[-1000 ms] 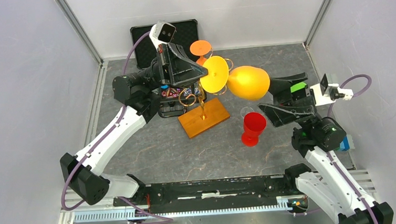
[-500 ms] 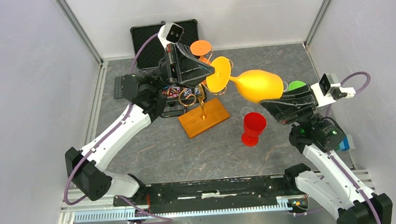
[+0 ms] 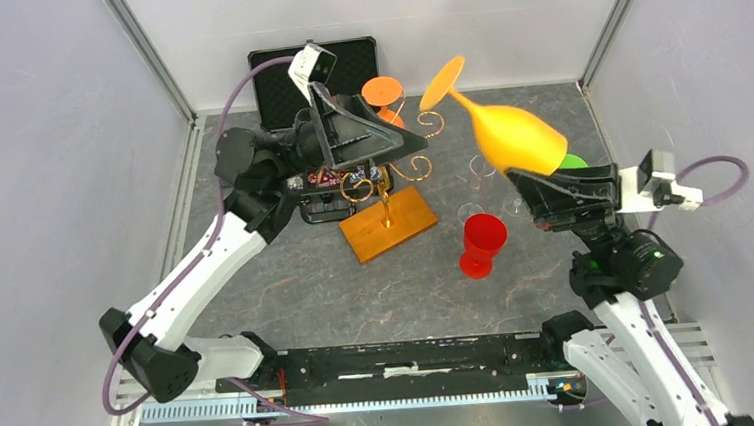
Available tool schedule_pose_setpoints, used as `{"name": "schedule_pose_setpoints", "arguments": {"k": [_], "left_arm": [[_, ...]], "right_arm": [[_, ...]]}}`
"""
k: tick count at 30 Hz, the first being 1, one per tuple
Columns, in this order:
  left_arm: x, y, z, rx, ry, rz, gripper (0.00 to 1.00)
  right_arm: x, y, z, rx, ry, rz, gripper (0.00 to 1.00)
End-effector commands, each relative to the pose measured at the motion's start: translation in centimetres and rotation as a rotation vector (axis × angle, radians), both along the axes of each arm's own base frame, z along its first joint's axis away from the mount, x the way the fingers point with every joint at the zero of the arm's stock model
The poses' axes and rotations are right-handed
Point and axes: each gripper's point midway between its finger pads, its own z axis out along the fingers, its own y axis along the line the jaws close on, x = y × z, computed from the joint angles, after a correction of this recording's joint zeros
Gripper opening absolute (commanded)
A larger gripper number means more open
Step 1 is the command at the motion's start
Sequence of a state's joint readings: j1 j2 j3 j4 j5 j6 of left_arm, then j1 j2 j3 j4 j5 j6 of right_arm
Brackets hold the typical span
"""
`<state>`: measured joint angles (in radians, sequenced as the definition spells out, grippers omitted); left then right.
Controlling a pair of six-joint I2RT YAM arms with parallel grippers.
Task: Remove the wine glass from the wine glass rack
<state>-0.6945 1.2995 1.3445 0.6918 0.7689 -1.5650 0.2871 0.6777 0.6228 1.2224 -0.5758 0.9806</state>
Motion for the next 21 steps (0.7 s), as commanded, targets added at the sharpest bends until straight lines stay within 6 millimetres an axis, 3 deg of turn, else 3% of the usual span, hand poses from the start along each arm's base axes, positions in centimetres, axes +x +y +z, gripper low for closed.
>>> {"name": "schedule_pose_setpoints", "arguments": {"k": [1,2,5,10,13,15,21], "left_arm": [[2.5,0.6,-2.1,0.168,-0.169,0.264,1.00],[3.4,1.1,-2.7,0.212,-0.180,0.327,1.00],[6.6,2.9,-4.4,0.327,-0.189,0.529,1.00],[10.1,5.1,-6.6,0.477,-0.231,0.742,1.00],[11.4,6.0,-7.7,0.539,-0.234,0.816,1.00],[11.8,6.3,-8.3,0.568,-0.239,0.842,1.00],[12.7,7.4,-9.3,0.634,-0.260,0.910,1.00]], "right_arm": [[6.6,-3.0,0.6,-0.116,0.157,-0.490,0.00],[7.7,-4.3,0.9,-0.138,0.192,-0.597,0.00],[10.5,-6.6,-0.8,-0.287,0.345,-0.807,0.00],[13.0,-7.7,-7.5,-0.602,0.638,-0.881,0.00],[12.9,-9.3,-11.9,-0.709,0.825,-0.933,0.00],[12.2,-10.4,-13.8,-0.743,0.902,-0.967,0.00],[9.4,-12.9,-15.3,-0.807,1.010,-1.045,0.00]]}}
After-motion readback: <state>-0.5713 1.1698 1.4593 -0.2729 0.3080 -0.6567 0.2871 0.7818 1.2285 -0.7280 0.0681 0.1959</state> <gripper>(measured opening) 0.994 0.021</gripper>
